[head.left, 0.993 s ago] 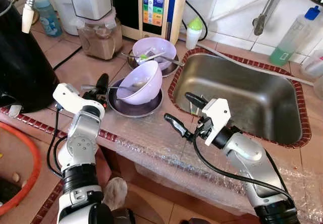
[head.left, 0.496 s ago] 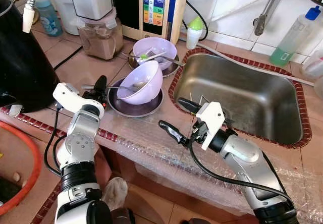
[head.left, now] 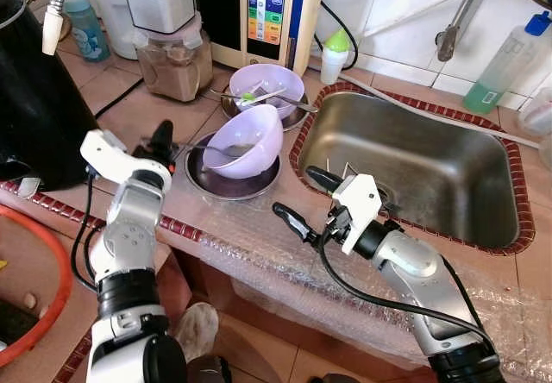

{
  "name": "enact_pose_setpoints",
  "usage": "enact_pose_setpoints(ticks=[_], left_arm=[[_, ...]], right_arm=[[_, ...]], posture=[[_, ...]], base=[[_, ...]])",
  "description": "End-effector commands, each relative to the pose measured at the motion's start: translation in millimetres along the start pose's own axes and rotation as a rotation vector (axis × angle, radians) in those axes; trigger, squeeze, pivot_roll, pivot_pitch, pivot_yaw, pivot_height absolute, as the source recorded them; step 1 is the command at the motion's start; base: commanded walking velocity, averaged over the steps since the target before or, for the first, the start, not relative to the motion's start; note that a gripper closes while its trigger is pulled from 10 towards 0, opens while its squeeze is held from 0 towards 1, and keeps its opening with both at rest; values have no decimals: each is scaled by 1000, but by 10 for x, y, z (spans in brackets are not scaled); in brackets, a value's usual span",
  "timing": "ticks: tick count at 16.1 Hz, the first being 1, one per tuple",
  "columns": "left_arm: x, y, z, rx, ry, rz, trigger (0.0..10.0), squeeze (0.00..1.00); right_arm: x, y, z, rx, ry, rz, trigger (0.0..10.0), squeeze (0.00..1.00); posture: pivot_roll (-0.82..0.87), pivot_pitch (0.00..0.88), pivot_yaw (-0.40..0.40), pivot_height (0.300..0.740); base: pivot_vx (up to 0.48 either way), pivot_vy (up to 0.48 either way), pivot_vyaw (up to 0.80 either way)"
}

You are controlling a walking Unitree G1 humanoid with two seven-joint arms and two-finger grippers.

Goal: Kitchen organization

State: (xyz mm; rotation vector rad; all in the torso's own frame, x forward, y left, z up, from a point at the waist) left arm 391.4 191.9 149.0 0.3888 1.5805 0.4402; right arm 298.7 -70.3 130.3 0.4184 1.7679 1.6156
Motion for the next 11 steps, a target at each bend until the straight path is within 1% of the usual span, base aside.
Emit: enact_pose_setpoints(ticks=[1,3,5,6,7,9,11], left_arm=[[-27,28,26,-3,-9,-5,0,0],[-47,54,38,-8,-17,-3,0,0],[-112,133,50,-34,-33,12,0,0],[-149,189,47,-54,-43,37,0,0],[-234,263,36,-74,-68,69,0,0],[-322,316,31,-83,-85,64,0,0],[-487,345,14,-89,-139,61,0,0]], right_arm=[[-45,-8,4,3,-18,-15,10000,0],[-56,-15,15,2,-25,-17,10000,0],[-59,-21,26,1,-33,-18,10000,0],[-56,-23,35,1,-36,-21,10000,0],[-56,-21,50,-2,-38,-24,10000,0],[-67,-21,74,-6,-35,-37,10000,0],[-123,-14,115,-11,-46,-42,10000,0]], posture=[[11,42,7,740],[14,38,6,740],[19,32,6,740],[19,32,6,740],[20,32,7,740],[32,26,10,740],[37,19,7,740]], base=[[0,0,0],[0,0,0],[0,0,0],[0,0,0],[0,0,0],[0,0,0],[0,0,0]])
Point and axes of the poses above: a point about 5 cm out from each wrist's last joint towards the gripper, its own z axis pointing out of the wrist towards the gripper, its own y axis along the axis of the wrist's last joint, x = y × z, the point moved 5 cm from there along z, pointing out of the wrist towards the gripper, and after that the axes turned 7 degrees about -z, right-handed, at the moved point
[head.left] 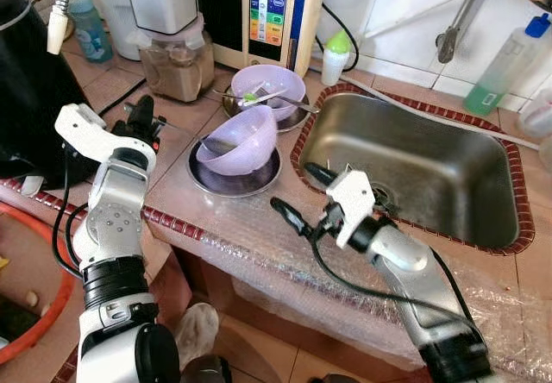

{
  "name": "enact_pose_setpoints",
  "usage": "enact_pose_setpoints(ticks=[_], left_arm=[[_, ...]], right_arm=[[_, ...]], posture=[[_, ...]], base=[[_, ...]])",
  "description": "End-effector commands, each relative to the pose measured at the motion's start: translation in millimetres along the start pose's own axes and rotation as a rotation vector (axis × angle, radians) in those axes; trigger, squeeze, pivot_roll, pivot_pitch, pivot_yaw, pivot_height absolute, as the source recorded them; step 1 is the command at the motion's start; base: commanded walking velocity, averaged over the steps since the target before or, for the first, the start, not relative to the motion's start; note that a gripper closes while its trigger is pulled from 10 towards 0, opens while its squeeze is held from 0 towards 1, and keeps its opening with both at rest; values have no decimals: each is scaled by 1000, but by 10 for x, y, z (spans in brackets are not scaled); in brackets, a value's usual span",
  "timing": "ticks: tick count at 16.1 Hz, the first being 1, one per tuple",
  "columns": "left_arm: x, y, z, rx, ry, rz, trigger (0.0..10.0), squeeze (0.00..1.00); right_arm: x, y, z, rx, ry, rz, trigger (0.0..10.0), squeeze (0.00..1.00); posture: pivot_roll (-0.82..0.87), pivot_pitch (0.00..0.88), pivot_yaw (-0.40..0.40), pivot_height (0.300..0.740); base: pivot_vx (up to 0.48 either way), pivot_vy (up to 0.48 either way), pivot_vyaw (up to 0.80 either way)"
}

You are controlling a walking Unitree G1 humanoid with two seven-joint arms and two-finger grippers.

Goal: Kitchen organization

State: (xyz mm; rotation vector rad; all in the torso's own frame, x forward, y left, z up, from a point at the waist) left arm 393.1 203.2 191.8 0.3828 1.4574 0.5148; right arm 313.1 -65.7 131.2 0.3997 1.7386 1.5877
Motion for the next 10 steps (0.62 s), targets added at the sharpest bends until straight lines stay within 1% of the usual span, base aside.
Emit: enact_pose_setpoints(ticks=[1,3,5,6,8,10], left_arm=[[-228,55,27,-14,-63,16,0,0],[-337,76,22,-20,-101,26,0,0],[-481,115,-5,-30,-155,65,0,0],[-637,131,-23,-32,-224,130,0,0],[-980,72,-91,-7,-390,268,0,0],[-1219,-58,-146,38,-500,341,0,0]], right_arm=[[-55,4,-1,-4,-20,-11,10000,0],[-71,13,23,-10,-21,-21,10000,0],[-138,72,37,-36,-59,-34,10000,0],[-239,133,43,-60,-107,-61,10000,0],[-434,260,36,-104,-193,-92,10000,0],[-416,344,73,-133,-163,-85,10000,0]], posture=[[39,17,5,740],[42,11,3,740],[42,8,1,740],[41,7,0,740],[41,5,-2,740],[39,3,2,740]], base=[[0,0,0],[0,0,0],[0,0,0],[0,0,0],[0,0,0],[0,0,0]])
Point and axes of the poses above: a point about 5 cm out from each wrist's last joint towards the gripper, its own z axis pointing out of the wrist towards the gripper, its own y axis along the axis of the wrist's last joint, x = y × z, the point moved 5 cm from there along z, pointing out of the wrist towards the gripper, and after that the axes turned 7 degrees about -z, right-handed, at the moved point
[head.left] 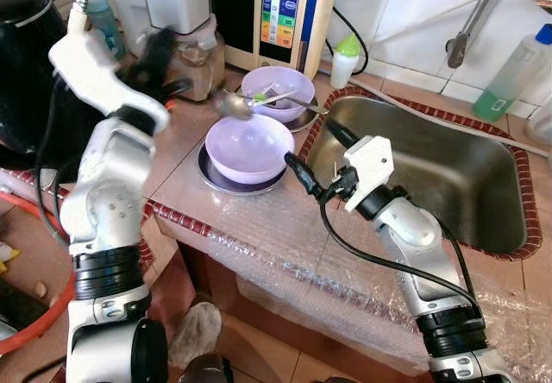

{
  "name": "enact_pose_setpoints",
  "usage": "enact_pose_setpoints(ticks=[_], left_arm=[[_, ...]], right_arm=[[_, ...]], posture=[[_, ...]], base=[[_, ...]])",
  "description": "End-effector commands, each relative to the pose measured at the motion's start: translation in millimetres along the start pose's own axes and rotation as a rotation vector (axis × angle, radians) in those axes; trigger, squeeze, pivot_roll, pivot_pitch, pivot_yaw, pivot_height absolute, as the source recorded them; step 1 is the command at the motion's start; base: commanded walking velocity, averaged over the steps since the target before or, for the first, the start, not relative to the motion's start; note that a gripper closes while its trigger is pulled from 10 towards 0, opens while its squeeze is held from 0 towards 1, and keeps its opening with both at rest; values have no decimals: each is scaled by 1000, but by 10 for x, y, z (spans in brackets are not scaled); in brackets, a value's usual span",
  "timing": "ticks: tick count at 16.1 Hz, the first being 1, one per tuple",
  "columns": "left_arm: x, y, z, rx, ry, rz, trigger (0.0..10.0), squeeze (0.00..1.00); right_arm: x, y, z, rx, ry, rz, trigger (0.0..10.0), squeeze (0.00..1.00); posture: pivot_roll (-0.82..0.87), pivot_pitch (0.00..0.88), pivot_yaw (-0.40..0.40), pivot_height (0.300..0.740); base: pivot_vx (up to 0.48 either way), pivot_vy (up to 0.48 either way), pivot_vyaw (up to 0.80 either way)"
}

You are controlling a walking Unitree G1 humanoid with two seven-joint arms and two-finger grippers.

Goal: Kitchen organization

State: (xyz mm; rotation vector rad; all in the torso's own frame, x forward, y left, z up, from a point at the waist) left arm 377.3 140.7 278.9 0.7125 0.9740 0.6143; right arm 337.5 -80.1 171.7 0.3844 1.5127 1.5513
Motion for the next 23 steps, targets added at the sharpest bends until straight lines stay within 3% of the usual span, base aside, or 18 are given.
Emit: enact_pose_setpoints(ticks=[1,3,6,8,9,10,11,17,23], left_arm=[[-263,-26,58,31,-108,56,0,0],[-525,-144,88,83,-221,111,0,0],[-907,-387,14,184,-441,262,0,0],[-972,-450,-25,214,-487,265,0,0],[-1014,-491,-43,229,-513,270,0,0],[-1052,-543,-68,251,-541,285,0,0],[-1061,-560,-75,255,-549,292,0,0],[-963,-753,-185,311,-559,333,0,0],[-925,-828,-226,318,-552,336,0,0]], right_arm=[[-8,76,26,-26,13,-2,10000,0],[35,161,75,-56,34,4,10000,0],[64,214,146,-81,32,-9,10000,0],[72,212,196,-85,20,-22,10000,0],[66,209,237,-85,5,-21,4510,0],[57,214,264,-88,-7,-21,1765,0],[54,215,271,-89,-11,-18,0,0],[-117,92,268,-38,-91,4,0,0],[-90,-131,248,68,-61,57,0,0]], posture=[[40,2,4,740],[37,1,8,740],[23,0,26,740],[17,0,32,740],[13,0,37,740],[13,0,37,740],[14,0,38,740],[26,0,26,740],[23,0,20,740]], base=[[0,0,0],[0,0,0],[0,0,0],[0,0,0],[0,0,0],[0,0,0],[0,0,0],[0,0,0],[0,0,0]])
Point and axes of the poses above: a point about 5 cm out from each wrist's last joint towards the gripper, its own z axis pointing out of the wrist towards the gripper, its own y axis along the axis of the wrist's last joint, x = y × z, the point moved 5 cm from there along z, pointing out of the wrist towards the gripper, and after that the axes turned 7 degrees about -z, right-handed, at the moved point
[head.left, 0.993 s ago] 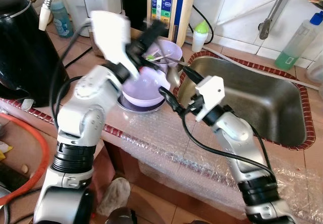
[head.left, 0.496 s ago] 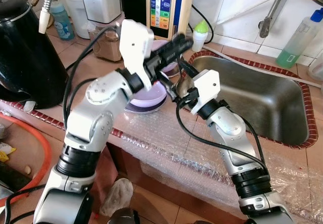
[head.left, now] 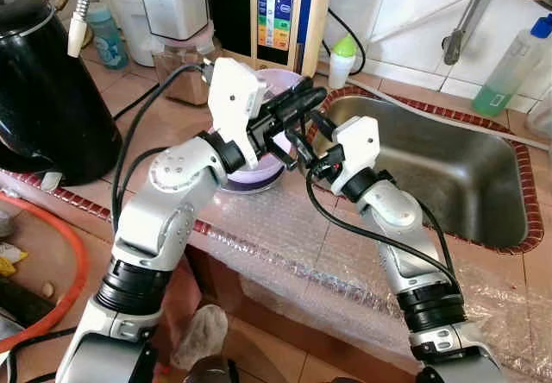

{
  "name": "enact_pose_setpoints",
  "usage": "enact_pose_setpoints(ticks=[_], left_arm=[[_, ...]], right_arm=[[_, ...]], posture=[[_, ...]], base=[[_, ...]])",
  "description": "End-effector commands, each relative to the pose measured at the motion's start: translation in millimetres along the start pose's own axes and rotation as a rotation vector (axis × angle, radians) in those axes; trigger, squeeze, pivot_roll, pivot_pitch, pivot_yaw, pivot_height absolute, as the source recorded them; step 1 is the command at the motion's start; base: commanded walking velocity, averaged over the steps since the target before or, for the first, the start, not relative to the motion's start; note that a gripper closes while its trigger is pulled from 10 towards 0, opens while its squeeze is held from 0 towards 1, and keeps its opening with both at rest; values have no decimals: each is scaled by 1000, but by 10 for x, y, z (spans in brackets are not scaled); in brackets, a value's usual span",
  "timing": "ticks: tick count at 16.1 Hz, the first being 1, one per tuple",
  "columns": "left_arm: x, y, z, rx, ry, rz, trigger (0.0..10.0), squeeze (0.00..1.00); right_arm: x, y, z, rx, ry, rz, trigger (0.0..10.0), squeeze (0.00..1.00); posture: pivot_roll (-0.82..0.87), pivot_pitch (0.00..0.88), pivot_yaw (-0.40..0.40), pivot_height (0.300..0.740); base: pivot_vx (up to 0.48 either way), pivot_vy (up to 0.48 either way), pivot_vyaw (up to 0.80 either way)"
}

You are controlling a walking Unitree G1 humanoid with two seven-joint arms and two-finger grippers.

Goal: Kitchen organization

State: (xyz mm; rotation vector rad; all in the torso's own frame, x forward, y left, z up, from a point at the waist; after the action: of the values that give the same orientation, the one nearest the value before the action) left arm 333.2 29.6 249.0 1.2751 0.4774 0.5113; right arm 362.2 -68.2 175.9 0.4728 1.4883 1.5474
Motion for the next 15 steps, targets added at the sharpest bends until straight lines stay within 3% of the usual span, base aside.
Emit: enact_pose_setpoints(ticks=[1,6,12,14,15], left_arm=[[-61,46,15,-19,-30,15,0,0],[-86,28,19,-15,-40,17,0,0],[-133,0,44,3,-47,44,0,0],[-139,-98,10,16,-32,21,0,0],[-147,-178,-11,36,-30,21,2431,259]], right_arm=[[-27,-129,-24,63,-4,18,0,0],[-49,-204,-46,91,-35,46,0,0],[-215,-244,-46,113,-104,63,0,0],[-254,-281,-63,125,-128,58,0,0],[-292,-317,-81,139,-151,46,0,0]], posture=[[21,0,21,740],[21,5,26,740],[29,25,31,740],[34,13,22,740],[35,9,18,740]], base=[[0,0,0],[0,0,0],[0,0,0],[0,0,0],[0,0,0]])
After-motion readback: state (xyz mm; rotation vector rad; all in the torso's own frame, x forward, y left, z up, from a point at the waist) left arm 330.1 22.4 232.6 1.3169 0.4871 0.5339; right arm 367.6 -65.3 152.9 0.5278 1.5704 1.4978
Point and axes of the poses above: a point about 5 cm out from each wrist's last joint towards the gripper, its own z axis pointing out of the wrist towards the gripper, its own y axis along the axis of the wrist's last joint, x = y × z, the point moved 5 cm from there along z, pointing out of the wrist towards the gripper, and after that the axes turned 7 degrees about -z, right-handed, at the moved point
